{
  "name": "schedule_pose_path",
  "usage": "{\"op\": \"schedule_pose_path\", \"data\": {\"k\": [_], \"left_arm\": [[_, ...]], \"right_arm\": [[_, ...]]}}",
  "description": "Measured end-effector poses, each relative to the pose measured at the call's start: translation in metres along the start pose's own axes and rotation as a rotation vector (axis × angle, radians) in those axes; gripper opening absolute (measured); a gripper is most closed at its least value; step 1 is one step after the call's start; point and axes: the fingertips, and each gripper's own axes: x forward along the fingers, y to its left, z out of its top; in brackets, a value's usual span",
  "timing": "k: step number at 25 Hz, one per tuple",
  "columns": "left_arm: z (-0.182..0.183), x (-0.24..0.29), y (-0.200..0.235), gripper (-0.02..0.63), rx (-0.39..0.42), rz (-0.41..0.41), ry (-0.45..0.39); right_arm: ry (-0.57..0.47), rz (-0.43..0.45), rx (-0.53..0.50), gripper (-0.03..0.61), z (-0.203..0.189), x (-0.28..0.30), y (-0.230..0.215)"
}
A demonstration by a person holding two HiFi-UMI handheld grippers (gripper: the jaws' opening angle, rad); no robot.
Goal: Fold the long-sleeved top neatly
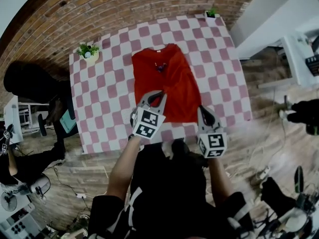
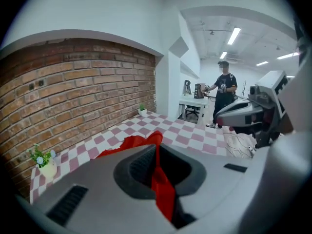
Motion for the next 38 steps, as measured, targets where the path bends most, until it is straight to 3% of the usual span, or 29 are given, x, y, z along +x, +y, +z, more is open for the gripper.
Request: {"op": "schedule_pose_path", "data": {"k": [17,25,28,31,34,38], "left_arm": [[-0.093,0.126,-0.098,0.023,-0.089,-0.101,0.191],[-0.101,0.145,-0.118,0.028,-0.132,-0.128,0.195],[-0.098,0.146,-0.128,0.106,-0.16,-0.171,0.183],[-0.098,0.145,-0.132,0.129,-0.172,-0.177,0.182],[-0.098,0.141,-0.13,0.125,-0.191,-0.162,0.171],[-0.091,0.129,-0.122,0.028,-0.211,-0.122,0.13]], "right_arm": [[0.031,0.026,-0.002,0.008,-0.036,-0.011,-0.046],[0.057,0.027,0.012,0.008,-0.046,-0.019,-0.053],[0.063,0.019,0.009,0.008,-0.051,-0.022,-0.056],[0.064,0.04,0.024,0.008,-0.045,-0.025,-0.05],[0.061,0.048,0.026,0.008,-0.043,-0.026,-0.049],[0.053,0.068,0.02,0.008,-0.04,-0.025,-0.049]]}}
